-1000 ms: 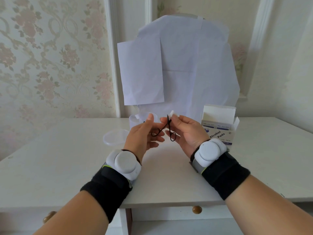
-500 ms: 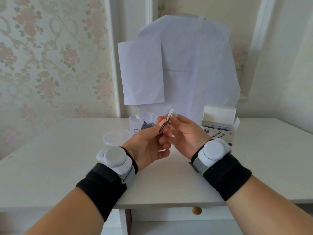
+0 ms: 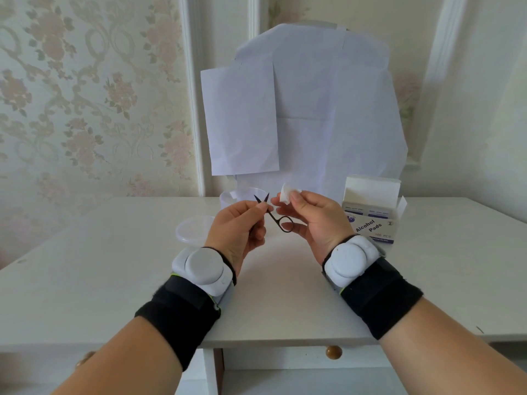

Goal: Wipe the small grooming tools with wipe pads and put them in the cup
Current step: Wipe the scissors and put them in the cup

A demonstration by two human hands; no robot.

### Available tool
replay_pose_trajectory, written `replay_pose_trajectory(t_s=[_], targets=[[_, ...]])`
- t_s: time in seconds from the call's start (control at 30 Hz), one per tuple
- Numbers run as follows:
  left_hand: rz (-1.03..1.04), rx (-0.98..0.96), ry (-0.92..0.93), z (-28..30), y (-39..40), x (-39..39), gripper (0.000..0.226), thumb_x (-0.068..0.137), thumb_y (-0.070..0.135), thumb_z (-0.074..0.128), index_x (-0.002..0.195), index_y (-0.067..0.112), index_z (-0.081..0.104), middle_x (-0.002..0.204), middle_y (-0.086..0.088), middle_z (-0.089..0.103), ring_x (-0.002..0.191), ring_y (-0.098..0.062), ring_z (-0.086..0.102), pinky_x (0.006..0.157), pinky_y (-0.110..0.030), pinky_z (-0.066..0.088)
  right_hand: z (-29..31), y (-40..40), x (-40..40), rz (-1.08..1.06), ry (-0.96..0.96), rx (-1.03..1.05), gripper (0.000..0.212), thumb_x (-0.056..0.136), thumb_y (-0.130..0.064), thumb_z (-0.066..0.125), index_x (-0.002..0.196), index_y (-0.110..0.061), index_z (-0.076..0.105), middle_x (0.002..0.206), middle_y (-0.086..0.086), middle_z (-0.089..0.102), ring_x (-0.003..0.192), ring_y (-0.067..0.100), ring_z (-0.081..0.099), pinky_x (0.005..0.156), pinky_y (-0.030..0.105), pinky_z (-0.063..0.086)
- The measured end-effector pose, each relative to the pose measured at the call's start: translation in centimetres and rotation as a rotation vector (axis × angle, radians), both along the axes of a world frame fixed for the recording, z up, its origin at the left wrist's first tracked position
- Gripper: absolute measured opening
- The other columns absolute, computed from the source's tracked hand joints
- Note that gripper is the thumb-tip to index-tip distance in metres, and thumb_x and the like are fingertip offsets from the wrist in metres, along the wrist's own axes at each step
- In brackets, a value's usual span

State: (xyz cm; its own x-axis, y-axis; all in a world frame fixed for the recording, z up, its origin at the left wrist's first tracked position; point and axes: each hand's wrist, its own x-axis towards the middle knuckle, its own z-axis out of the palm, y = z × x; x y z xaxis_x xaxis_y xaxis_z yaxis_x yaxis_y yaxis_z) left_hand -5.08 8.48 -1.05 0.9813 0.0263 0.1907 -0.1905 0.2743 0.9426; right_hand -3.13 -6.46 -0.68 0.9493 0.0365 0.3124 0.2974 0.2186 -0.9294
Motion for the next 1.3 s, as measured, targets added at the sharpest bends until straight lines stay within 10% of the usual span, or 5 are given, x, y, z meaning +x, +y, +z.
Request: replay_pose_trajectory(t_s=[0.53,1.3], targets=[[0.136,0.387,-0.156,-0.5,0.0,0.12,0.024,0.091,0.028,0.065,0.077,0.009,0.072,0.07,-0.023,0.063,0.051,-0.017,0.047,0.063,-0.035,0.046,-0.71,0.51,0.08,-0.028,-0.139,-0.231,0.02,0.094,-0.02,0.065,0.087,-0.005,0.077,0.092,0.012,0.076,0.092,0.025,0.073,0.079,0.044,0.06],[0.227,0.417,-0.154,-0.62,0.06,0.26,0.015,0.093,0.018,0.06,0.083,0.01,0.069,0.059,-0.001,0.066,0.047,-0.014,0.049,0.05,-0.024,0.044,-0.67,0.18,0.54,-0.155,-0.102,-0.265,0.023,0.097,-0.017,0.059,0.079,-0.015,0.073,0.083,0.003,0.077,0.086,0.021,0.072,0.07,0.033,0.059]])
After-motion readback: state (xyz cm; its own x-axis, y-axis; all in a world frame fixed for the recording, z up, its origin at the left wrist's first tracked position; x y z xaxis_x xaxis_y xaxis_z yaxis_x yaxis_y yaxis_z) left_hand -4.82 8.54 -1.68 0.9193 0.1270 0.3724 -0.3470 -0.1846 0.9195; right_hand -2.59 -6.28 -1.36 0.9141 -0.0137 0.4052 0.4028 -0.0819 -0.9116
